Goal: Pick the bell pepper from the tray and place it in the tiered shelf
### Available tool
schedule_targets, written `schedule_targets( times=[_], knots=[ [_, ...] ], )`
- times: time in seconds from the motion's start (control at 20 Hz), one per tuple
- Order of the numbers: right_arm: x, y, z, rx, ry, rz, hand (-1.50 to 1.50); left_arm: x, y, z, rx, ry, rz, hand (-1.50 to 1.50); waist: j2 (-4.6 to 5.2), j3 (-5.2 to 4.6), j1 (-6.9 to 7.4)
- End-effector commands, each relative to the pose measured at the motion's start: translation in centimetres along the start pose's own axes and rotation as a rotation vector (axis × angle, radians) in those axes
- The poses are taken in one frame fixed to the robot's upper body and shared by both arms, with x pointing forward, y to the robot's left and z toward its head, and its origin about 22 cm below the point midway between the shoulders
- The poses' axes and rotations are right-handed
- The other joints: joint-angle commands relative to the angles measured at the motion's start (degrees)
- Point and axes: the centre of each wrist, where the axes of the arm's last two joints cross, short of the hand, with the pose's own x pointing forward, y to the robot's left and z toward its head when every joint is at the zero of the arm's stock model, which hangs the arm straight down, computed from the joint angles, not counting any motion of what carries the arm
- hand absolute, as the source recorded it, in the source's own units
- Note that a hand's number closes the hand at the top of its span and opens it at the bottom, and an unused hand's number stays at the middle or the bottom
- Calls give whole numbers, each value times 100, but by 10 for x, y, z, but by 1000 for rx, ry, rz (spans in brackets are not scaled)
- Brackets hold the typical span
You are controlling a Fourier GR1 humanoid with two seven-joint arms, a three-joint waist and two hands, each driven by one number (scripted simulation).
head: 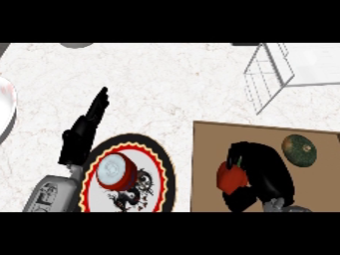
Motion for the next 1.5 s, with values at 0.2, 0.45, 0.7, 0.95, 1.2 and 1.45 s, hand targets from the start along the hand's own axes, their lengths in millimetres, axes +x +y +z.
schedule_targets(
  times=[0.2, 0.45, 0.7, 0.95, 1.2, 1.45],
  knots=[
    [20, -25, 32, -141, -170, -294, 150, -7, 3, 8, 6, -12, -12, 0, -11, 3, -30],
    [28, -67, 77, -294, -247, -408, 150, -6, 15, 10, 12, 20, 11, 0, -25, -2, -45],
    [28, -101, 93, -414, -222, -466, 150, 8, 23, 1, -11, -1, 0, 0, -7, -2, -10],
    [17, -138, 100, -584, -155, -380, 150, 0, 24, -6, 18, 3, -14, 0, 0, -3, -44],
    [34, -170, 114, -701, -144, -403, 150, -6, 0, 2, 16, 4, -6, 0, -21, -9, -36],
    [28, -212, 90, -802, -77, -338, 150, -12, 6, 6, -3, -9, -10, 0, -2, -5, -8]
  ],
)
